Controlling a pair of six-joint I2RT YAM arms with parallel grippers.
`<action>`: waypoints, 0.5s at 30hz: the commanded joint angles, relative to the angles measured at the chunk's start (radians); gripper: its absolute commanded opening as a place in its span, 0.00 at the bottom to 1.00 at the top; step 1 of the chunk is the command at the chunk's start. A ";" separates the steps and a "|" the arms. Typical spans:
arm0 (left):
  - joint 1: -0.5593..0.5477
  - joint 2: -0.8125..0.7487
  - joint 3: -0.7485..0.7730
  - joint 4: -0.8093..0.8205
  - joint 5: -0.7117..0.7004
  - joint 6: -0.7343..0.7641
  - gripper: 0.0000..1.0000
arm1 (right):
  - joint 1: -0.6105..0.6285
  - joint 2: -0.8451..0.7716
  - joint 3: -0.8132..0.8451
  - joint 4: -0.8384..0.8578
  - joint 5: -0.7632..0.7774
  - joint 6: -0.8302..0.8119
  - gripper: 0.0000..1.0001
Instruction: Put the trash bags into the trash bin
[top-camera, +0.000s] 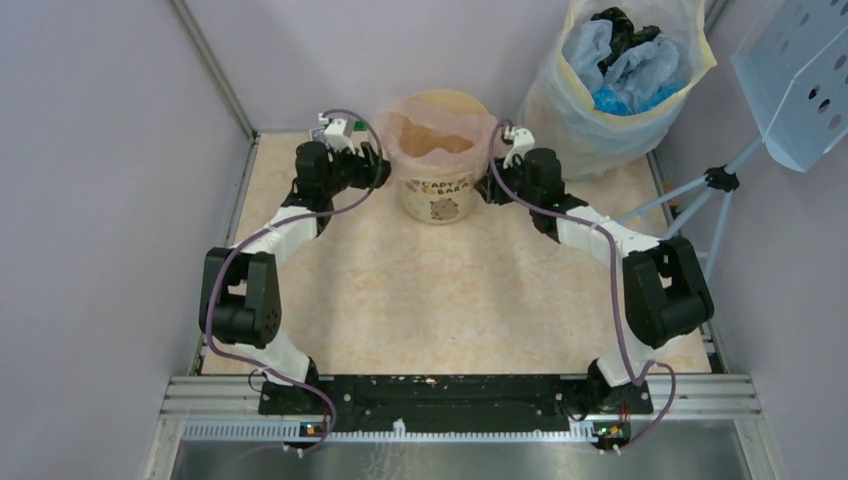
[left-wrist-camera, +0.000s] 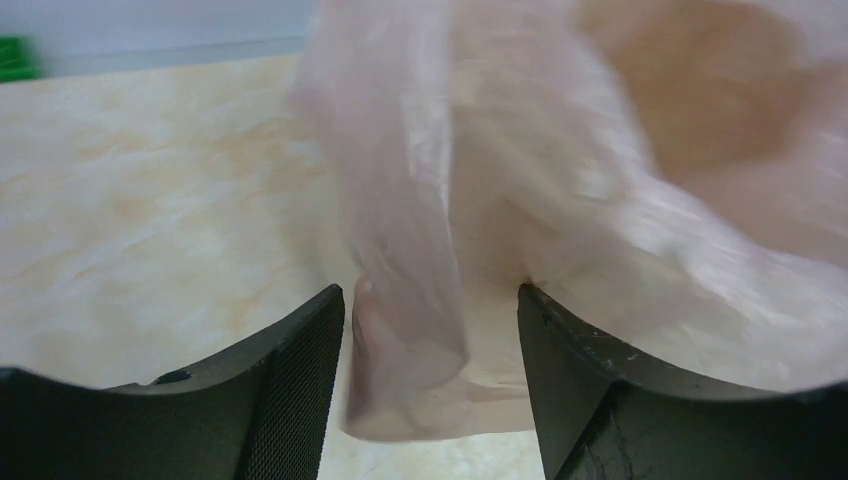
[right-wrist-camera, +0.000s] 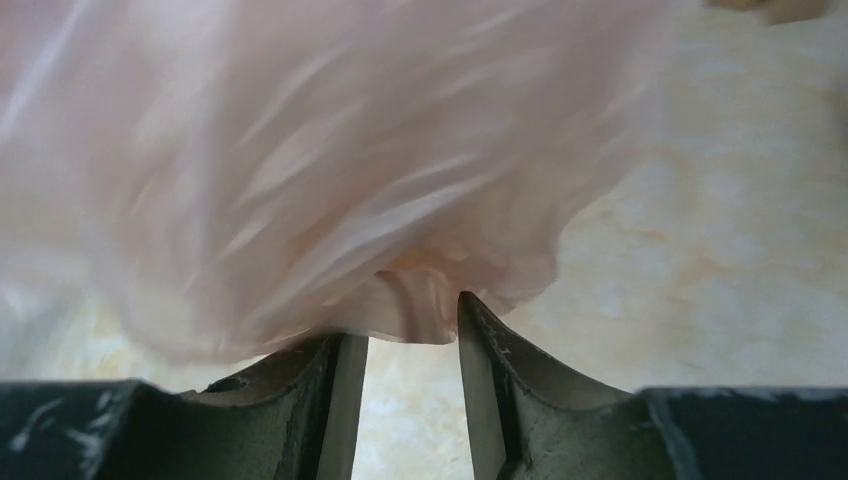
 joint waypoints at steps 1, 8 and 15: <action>-0.026 0.043 -0.008 0.269 0.483 -0.063 0.69 | 0.063 -0.101 -0.089 0.250 -0.262 -0.084 0.39; -0.026 0.021 -0.083 0.190 0.490 -0.196 0.70 | 0.087 -0.241 -0.235 0.230 -0.129 -0.016 0.39; -0.007 -0.020 -0.046 -0.048 0.232 -0.136 0.73 | 0.086 -0.361 -0.168 -0.027 0.186 0.022 0.56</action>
